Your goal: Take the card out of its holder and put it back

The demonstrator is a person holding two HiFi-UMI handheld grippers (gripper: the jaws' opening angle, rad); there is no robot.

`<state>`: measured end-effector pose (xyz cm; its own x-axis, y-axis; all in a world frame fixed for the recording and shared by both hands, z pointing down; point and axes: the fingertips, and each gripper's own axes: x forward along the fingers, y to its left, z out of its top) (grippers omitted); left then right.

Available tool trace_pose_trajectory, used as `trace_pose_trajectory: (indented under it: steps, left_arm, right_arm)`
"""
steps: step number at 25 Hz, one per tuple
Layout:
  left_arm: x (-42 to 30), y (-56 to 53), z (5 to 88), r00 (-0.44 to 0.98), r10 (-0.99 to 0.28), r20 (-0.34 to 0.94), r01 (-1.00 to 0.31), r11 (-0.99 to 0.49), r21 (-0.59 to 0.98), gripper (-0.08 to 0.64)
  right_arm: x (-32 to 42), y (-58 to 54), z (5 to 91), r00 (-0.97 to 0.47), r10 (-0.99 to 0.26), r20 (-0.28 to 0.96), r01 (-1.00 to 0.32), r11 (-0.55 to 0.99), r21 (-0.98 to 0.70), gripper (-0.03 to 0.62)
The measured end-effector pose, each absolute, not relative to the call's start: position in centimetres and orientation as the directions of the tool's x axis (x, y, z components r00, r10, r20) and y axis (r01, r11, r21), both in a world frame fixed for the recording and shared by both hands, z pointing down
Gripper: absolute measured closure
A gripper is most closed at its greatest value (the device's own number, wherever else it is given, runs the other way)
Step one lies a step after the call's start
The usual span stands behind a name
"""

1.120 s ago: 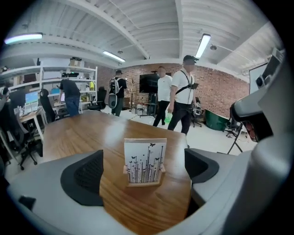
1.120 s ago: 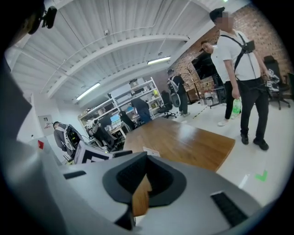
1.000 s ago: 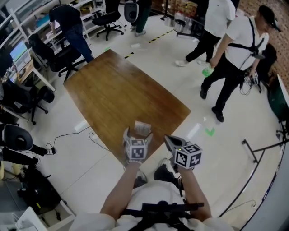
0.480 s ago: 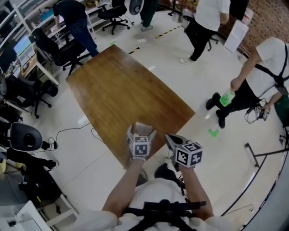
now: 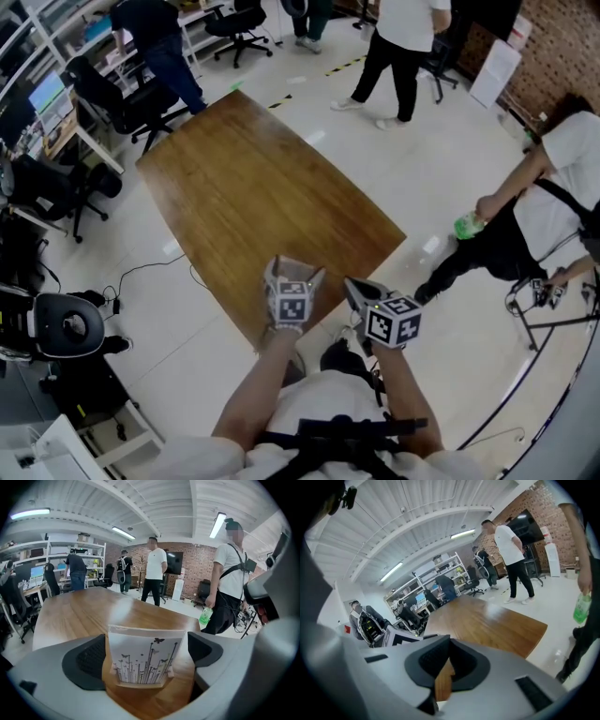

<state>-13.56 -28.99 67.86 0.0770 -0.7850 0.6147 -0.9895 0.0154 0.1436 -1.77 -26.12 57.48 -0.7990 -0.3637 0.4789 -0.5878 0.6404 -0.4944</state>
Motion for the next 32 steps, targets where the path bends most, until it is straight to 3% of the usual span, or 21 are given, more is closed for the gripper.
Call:
trace_pose_trajectory:
  steps: [22,23,32]
  left_arm:
    - [-13.38,-29.19,67.74,0.102,-0.785,0.61,-0.989,-0.012,0.15,0.034]
    - [-13.5,-29.17,67.64,0.097,-0.787,0.609,-0.989,-0.011,0.144,0.087]
    - [-13.61,-29.05,67.91,0.096,-0.786,0.611,-0.99,-0.01,0.143,0.089]
  right_arm:
    - [-1.57,-26.81,57.74,-0.794,-0.38,0.474,-0.6,0.615,-0.512,0.586]
    - [-1.66,-26.76,57.76,-0.795,-0.378,0.475,-0.599,0.616,-0.512,0.586]
    - [-1.66,-26.61,57.99,-0.795,-0.378,0.475,-0.599,0.614,-0.514,0.586]
